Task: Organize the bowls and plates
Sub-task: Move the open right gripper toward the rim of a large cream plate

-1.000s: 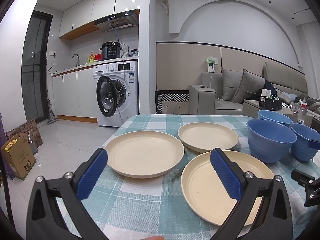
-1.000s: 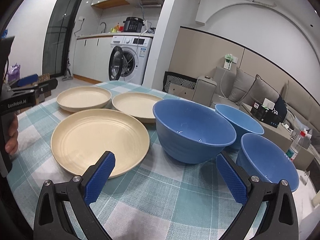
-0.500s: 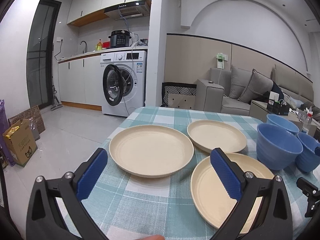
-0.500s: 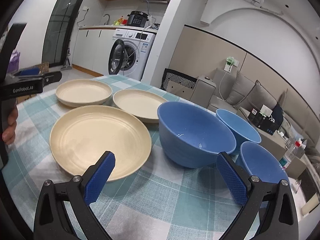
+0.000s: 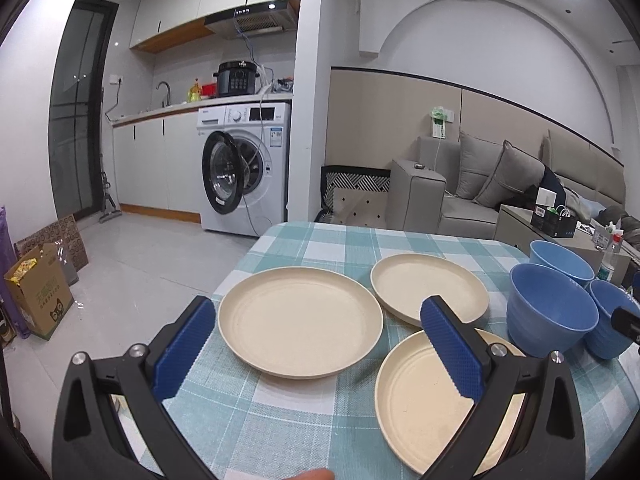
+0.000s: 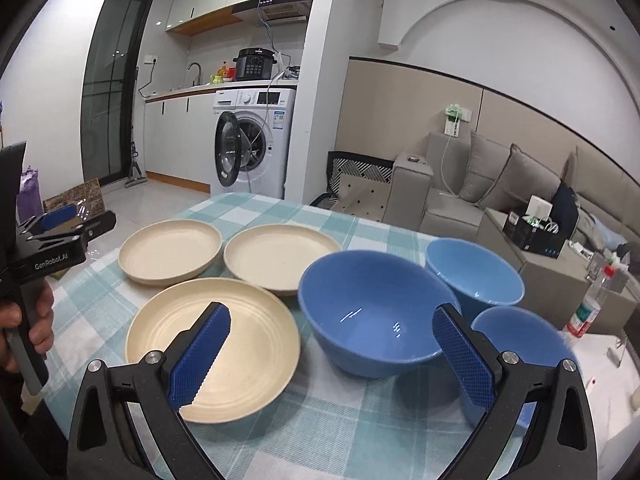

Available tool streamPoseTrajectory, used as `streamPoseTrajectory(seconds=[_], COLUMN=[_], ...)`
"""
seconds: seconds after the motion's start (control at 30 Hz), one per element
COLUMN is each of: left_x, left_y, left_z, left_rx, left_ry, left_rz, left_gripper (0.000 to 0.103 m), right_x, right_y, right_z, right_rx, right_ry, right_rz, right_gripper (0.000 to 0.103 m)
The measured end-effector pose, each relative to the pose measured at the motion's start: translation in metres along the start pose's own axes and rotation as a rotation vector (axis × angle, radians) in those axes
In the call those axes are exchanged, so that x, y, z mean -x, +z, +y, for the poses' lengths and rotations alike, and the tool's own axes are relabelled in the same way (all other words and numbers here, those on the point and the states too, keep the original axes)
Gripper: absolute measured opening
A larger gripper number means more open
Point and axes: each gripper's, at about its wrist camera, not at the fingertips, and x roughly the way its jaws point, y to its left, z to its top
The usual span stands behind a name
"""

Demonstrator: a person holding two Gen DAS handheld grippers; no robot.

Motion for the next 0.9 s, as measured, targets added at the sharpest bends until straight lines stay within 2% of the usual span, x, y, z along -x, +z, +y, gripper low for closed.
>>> streamPoseTrajectory(seconds=[0.1,0.23,0.37,0.47,0.67,0.9], left_x=[-0.001,-0.006,-0.009,-0.012,-0.015,-0.029], left_y=[0.006,0.017,0.027,0.033,0.039,0.047], left_z=[0.002,0.001,-0.005,-0.011,-0.025,-0.031], left_rx=[0.011,0.009,-0.029,-0.067,-0.129,-0.135], left_ry=[-0.016,-0.017,-0.008,-0.030,-0.064,-0.086], left_rz=[-0.009,0.019,0.038,0.062,0.094,0.166], left_gripper=[0.103,0.103,0.103,0.103,0.103,0.103], right_x=[0.003,0.008,0.011,0.012,0.006,-0.010], right_y=[0.011,0.026,0.041,0.054,0.082,0.108], right_z=[-0.005,-0.017,-0.023,-0.024,-0.025,-0.020], right_rx=[-0.007,-0.031,-0.036,-0.029,-0.033,-0.007], right_ry=[0.005,0.028,0.054,0.069,0.115,0.117], right_rz=[-0.012,-0.019,-0.024,-0.028,-0.003,0.033], right_gripper=[0.103,0.103,0.103,0.103,0.103,0.103])
